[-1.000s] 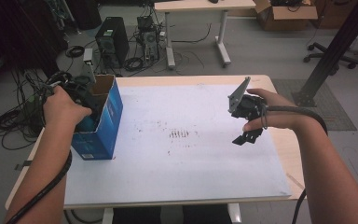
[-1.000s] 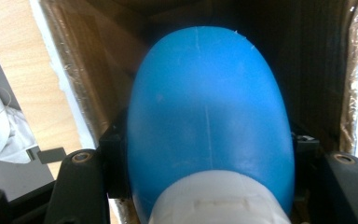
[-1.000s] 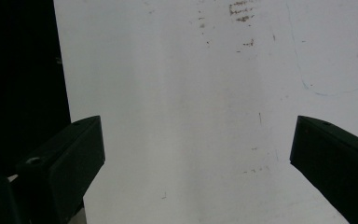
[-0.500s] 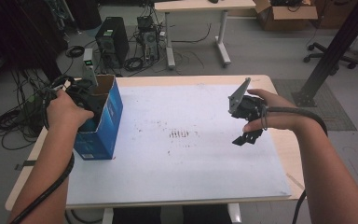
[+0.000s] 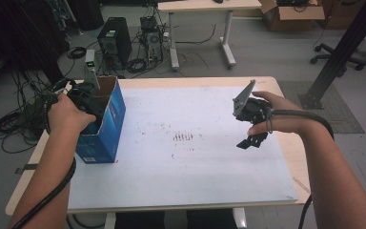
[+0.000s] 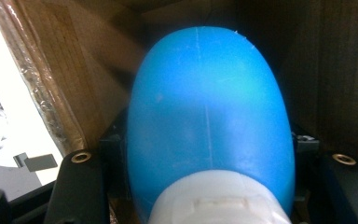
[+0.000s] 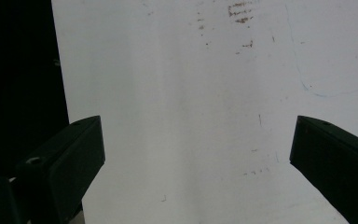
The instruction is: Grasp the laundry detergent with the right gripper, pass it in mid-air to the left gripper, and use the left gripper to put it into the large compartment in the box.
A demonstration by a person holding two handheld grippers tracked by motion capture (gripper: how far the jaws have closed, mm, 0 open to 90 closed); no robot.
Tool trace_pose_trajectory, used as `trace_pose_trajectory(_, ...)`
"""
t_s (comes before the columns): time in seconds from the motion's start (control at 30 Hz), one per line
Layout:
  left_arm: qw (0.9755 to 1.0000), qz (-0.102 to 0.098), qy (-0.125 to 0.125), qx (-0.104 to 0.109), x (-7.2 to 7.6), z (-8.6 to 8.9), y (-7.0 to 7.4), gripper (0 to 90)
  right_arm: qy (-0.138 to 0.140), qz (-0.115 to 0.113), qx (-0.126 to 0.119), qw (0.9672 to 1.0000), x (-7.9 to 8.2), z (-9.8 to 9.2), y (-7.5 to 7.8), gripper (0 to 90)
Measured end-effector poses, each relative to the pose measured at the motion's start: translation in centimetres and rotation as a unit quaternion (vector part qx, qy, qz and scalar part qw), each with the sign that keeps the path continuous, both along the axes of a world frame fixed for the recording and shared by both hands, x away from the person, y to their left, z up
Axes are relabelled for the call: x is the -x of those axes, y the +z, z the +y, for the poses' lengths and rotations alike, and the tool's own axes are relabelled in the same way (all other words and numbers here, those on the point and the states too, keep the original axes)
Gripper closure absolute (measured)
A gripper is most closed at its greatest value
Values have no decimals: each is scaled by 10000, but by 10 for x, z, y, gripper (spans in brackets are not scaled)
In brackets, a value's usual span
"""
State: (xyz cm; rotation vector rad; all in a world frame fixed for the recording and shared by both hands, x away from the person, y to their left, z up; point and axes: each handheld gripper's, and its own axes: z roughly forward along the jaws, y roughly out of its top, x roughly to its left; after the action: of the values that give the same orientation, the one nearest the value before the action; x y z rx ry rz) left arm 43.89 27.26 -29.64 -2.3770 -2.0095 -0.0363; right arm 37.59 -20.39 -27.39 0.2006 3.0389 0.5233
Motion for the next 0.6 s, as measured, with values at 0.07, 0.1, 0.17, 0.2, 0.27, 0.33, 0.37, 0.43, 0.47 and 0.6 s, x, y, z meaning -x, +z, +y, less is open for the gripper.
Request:
trace_pose_trajectory(0.07, 10000, 5, -9, -9, 0, 0, 0, 376, -5, 7, -9, 10000, 0, -1, 0, 30)
trace_pose_trajectory(0.1, 10000, 5, -9, -9, 0, 0, 0, 375, -5, 7, -9, 10000, 0, -1, 0, 30)
trace_pose_trajectory(0.17, 10000, -1, -26, -22, -1, -1, 0, 374, -15, -2, -8, 10000, 1, -1, 0, 29)
trace_pose_trajectory(0.2, 10000, -7, -38, -27, -1, -1, 0, 373, -17, 0, -7, 10000, 1, -2, 0, 29)
trace_pose_trajectory(0.27, 10000, -21, -60, -70, -1, -2, 0, 363, -40, 0, -26, 10000, 1, -3, -1, 29)
trace_pose_trajectory(0.33, 9999, -78, -69, -43, 0, -2, 2, 359, -36, 2, -20, 10000, 1, -4, -1, 31)
trace_pose_trajectory(0.37, 9999, -93, -31, -37, 0, -2, 4, 353, -47, -2, -26, 10000, 1, -5, -2, 30)
trace_pose_trajectory(0.43, 10000, -50, -16, -15, 0, -1, 6, 352, -59, -9, -49, 10000, 1, -5, -3, 29)
trace_pose_trajectory(0.47, 10000, -50, -18, 5, -1, -1, 7, 351, -50, -11, -49, 10000, 1, -5, -2, 30)
trace_pose_trajectory(0.6, 10000, -53, -9, -9, 0, -2, 8, 341, -24, -32, -84, 10000, 2, -4, -3, 30)
